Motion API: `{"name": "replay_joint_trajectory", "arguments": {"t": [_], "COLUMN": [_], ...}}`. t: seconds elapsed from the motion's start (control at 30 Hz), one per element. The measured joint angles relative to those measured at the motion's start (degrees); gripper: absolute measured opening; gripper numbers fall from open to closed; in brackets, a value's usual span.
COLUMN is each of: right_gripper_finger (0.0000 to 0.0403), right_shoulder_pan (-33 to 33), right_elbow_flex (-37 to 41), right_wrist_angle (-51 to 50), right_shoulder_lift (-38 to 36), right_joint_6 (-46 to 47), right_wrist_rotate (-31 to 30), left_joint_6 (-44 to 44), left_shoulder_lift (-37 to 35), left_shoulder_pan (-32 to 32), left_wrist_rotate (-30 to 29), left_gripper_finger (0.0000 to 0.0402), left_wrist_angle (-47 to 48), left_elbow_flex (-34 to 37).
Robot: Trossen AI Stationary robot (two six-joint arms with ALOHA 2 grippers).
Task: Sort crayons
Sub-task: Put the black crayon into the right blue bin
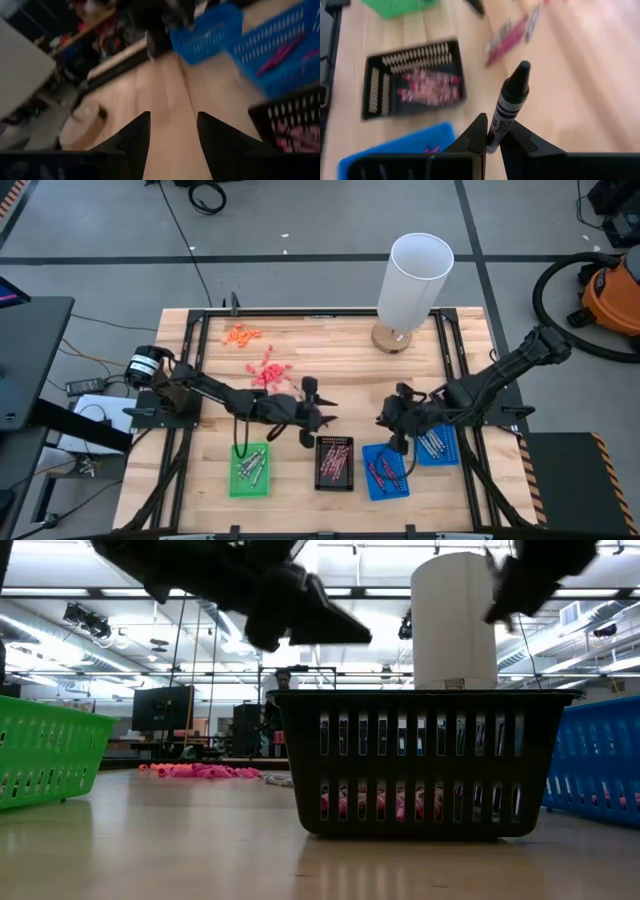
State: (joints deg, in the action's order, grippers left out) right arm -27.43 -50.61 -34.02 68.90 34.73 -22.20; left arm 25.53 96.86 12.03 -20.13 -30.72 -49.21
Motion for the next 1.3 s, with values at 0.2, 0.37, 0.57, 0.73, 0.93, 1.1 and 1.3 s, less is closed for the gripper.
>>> {"name": "replay_joint_trajectory", "arguments": {"t": [0.2,0.37,0.57,0.73,0.93,1.1,1.3], "right_gripper_finger": [0.0047,0.0047,0.0048,0.0048,0.0048,0.0048,0.0048], "right_shoulder_pan": [-2.27,-5.32,-9.76,-13.54,-17.34,-19.94,-21.59], "right_elbow_flex": [0.0,0.72,3.72,4.61,4.63,4.63,4.63], "right_wrist_angle": [-7.77,-10.2,-10.39,-10.41,-10.25,-9.42,-14.53], "right_shoulder_lift": [0.16,0.37,0.37,0.37,2.08,5.25,6.06], "right_joint_6": [17.82,31.51,45.37,55.02,65.41,71.73,77.59], "right_wrist_rotate": [5.6,8.29,10.85,11.9,14.17,17.61,17.56], "left_joint_6": [-4.59,-7.59,-8.96,-6.8,-5.43,-4.8,-3.27], "left_shoulder_lift": [0.0,0.0,0.0,0.0,0.0,0.74,1.01], "left_shoulder_pan": [0.0,-0.04,-0.38,-1.84,-5.35,-7.69,-8.72], "left_wrist_rotate": [-1.3,-1.3,-1.28,-1.17,3.91,8.14,11.59], "left_gripper_finger": [0.0172,0.0172,0.0172,0.0172,0.0172,0.0172,0.0172], "left_wrist_angle": [5.08,7.33,6.76,3.25,1.7,-0.33,-4.83], "left_elbow_flex": [0.0,0.0,0.0,0.0,0.0,0.0,0.0]}}
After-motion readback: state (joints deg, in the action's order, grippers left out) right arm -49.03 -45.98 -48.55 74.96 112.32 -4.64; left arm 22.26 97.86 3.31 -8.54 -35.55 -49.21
